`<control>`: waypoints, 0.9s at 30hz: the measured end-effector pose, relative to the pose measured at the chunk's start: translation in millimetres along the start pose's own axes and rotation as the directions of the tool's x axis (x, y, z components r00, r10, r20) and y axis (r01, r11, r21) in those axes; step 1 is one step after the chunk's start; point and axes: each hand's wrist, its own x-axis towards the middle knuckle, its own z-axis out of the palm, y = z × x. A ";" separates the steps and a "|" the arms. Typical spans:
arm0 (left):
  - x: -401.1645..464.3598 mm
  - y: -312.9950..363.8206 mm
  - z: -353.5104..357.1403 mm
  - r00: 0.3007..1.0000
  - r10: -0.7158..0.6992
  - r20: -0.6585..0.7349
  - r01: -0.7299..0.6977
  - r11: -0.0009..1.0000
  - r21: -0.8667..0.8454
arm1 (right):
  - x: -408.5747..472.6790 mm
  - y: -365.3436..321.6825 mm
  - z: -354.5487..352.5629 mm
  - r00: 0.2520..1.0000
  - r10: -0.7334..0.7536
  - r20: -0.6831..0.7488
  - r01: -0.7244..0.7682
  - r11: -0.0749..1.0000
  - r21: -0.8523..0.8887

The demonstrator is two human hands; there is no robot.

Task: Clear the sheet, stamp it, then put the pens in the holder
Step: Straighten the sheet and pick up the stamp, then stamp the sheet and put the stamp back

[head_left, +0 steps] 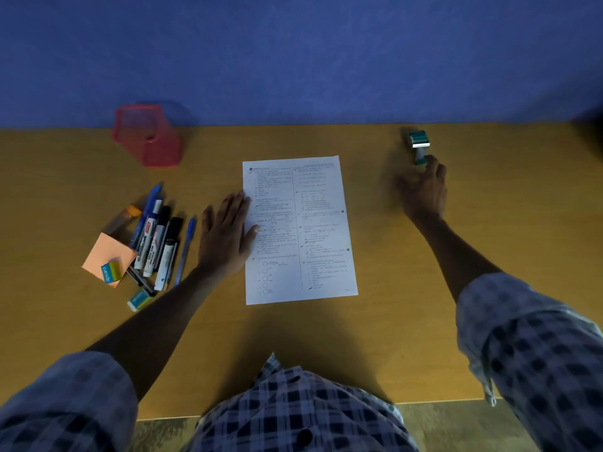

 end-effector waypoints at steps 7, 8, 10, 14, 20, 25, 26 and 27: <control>0.0 -0.2 1.1 1.000 -0.005 -0.004 0.005 1.000 -0.006 | 39.6 -3.9 1.4 0.987 0.156 -0.025 -0.157 0.986 -0.053; 0.0 -0.1 1.2 1.000 -0.006 -0.005 0.006 1.000 -0.007 | 43.0 -3.7 1.9 0.988 0.155 -0.023 -0.156 0.984 -0.084; -0.1 0.1 0.9 1.000 -0.009 -0.006 0.009 1.000 -0.011 | 47.4 -3.2 2.9 0.988 0.153 -0.031 -0.155 0.980 -0.121; 0.3 -0.1 0.8 1.000 -0.011 -0.008 0.011 1.000 -0.009 | 49.5 -2.5 3.4 0.989 0.138 -0.060 -0.145 0.982 -0.122; 0.8 -3.2 3.6 1.000 -0.011 0.004 0.011 1.000 0.006 | 43.3 4.6 -4.0 0.989 0.030 -0.147 -0.029 1.000 0.009; 0.6 -3.9 3.8 1.000 -0.013 0.012 0.013 1.000 0.001 | 23.2 0.6 -18.7 0.980 -0.081 -0.182 0.117 0.974 0.194; 0.3 -3.4 3.5 1.000 -0.013 0.011 0.013 1.000 -0.003 | 17.6 -1.5 -21.7 0.976 -0.095 -0.195 0.140 0.962 0.233; 0.2 -2.8 3.2 1.000 -0.013 0.010 0.013 1.000 -0.006 | 11.7 -3.8 -24.3 0.973 -0.098 -0.208 0.154 0.949 0.275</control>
